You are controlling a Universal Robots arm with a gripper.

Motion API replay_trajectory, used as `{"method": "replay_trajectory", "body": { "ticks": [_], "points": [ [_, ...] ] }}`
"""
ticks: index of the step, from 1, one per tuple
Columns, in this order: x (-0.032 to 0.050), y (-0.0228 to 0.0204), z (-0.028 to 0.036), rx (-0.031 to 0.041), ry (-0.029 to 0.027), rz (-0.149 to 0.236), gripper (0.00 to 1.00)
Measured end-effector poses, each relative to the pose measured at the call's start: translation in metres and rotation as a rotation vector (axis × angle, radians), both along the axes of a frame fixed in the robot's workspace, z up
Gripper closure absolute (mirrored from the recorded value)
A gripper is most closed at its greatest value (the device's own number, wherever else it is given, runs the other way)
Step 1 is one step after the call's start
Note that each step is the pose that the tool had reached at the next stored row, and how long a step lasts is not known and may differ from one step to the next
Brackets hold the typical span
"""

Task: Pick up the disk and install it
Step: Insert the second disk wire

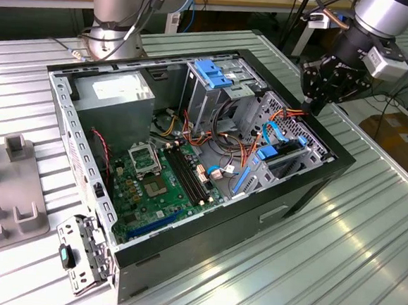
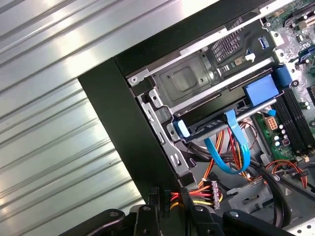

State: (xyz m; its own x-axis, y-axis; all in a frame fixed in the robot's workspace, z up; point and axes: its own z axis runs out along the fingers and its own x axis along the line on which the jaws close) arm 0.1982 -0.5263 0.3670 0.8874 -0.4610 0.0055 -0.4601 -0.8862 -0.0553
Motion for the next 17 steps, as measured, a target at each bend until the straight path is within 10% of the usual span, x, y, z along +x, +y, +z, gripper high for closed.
{"method": "replay_trajectory", "body": {
  "ticks": [17],
  "points": [
    [0.0008,0.0,0.0009,-0.0003,0.0,-0.057,0.7]
  ]
}}
